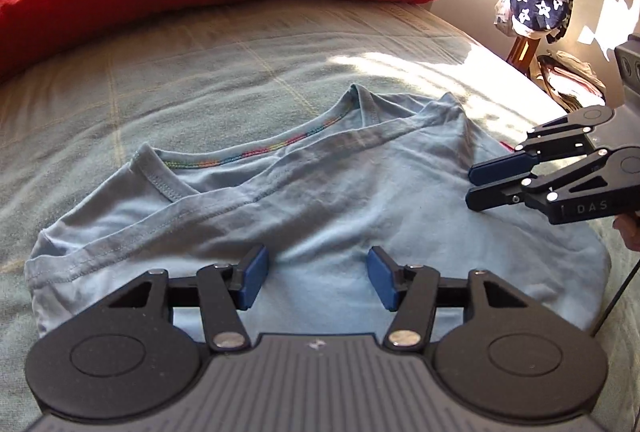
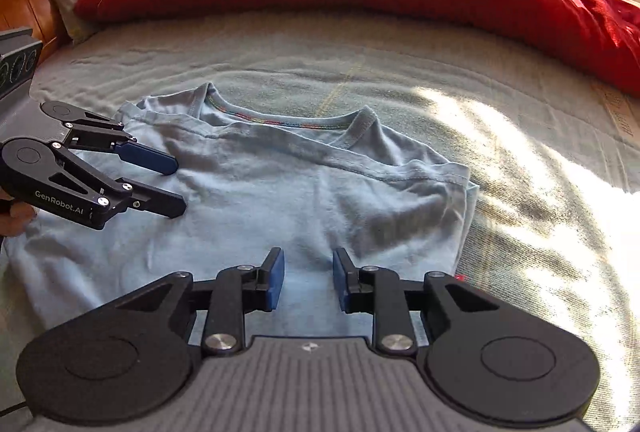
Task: Fold clothes
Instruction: 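Roll both grippers and lower them onto the shirt's side edge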
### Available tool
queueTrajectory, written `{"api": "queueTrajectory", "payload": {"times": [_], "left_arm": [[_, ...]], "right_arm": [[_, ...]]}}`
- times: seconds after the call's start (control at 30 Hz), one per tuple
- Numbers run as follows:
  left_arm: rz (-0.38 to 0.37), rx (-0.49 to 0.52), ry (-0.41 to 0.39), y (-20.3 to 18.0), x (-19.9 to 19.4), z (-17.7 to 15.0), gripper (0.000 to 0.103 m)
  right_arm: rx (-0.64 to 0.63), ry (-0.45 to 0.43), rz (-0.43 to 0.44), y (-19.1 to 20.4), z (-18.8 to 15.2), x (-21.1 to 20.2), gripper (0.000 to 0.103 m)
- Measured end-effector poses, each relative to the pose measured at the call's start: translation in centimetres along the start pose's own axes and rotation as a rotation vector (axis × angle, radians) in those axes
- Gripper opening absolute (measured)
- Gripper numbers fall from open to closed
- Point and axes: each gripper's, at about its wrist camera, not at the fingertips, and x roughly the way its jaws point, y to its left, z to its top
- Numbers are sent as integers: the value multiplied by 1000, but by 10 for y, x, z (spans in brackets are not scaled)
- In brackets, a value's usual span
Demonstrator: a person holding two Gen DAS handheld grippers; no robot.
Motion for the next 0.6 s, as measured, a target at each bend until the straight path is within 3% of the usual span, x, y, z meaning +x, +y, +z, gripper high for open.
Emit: {"api": "queueTrajectory", "payload": {"times": [0.13,0.27,0.43,0.6], "left_arm": [[55,-42,-8,10,6,15,55],[146,-42,-16,10,-22,17,50],[133,-38,-20,5,-84,-11,50],[32,-74,-48,-26,-126,-58,49]], "right_arm": [[86,-44,-23,-26,17,18,30],[152,-64,-32,-35,27,17,30],[62,-78,23,-1,5,-34,38],[32,-59,108,35,-31,-71,38]]}}
